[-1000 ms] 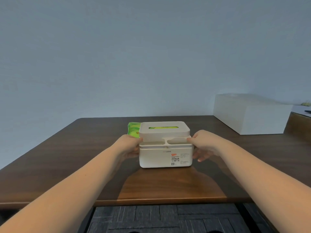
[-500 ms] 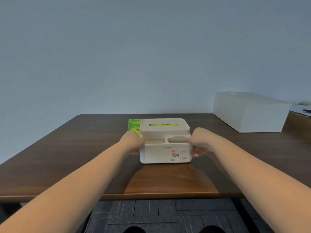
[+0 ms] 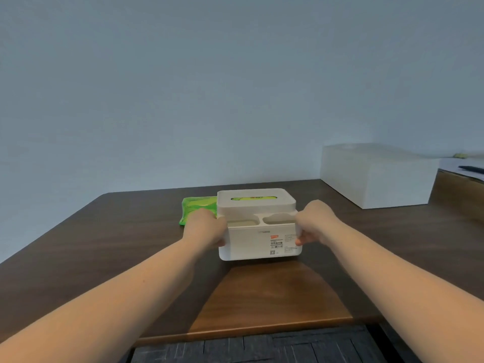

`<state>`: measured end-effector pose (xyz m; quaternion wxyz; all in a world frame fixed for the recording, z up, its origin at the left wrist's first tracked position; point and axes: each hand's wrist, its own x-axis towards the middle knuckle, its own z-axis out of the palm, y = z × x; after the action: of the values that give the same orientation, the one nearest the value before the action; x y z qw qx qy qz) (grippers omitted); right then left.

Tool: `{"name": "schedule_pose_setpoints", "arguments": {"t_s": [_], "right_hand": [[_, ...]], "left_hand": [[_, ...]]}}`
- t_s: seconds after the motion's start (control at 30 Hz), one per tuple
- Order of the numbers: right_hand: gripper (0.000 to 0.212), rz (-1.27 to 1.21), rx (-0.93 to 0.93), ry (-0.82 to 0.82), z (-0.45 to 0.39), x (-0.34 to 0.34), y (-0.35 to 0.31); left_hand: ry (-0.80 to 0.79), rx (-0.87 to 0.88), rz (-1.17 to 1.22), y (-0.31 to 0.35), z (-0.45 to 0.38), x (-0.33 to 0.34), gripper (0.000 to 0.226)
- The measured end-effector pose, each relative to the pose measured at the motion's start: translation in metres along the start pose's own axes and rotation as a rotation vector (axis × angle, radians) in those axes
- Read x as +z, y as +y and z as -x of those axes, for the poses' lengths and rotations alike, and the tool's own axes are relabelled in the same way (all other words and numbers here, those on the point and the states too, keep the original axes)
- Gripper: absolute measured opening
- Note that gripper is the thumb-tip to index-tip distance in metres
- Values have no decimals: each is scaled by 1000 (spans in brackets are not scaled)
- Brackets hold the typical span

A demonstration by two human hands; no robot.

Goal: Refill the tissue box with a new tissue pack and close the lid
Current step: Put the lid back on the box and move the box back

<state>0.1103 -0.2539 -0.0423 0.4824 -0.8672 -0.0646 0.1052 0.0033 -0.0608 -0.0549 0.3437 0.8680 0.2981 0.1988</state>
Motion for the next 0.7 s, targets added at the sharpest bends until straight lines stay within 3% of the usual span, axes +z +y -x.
{"name": "schedule_pose_setpoints", "arguments": {"t_s": [0.2,0.37,0.57,0.7], "right_hand": [[19,8,26,155,-36,-46,14],[22,-27,51,185,-79,-73,16],[8,-41,65,263,-146,-92,17],[17,29,88,307,-192,-103,18]], "left_hand": [[-66,84,25,52,-33,52,34],[-132,63,87,82,-68,93,27],[-122,105,177,113,-120,143,40],[-118,100,194,136,-157,173,39]]}}
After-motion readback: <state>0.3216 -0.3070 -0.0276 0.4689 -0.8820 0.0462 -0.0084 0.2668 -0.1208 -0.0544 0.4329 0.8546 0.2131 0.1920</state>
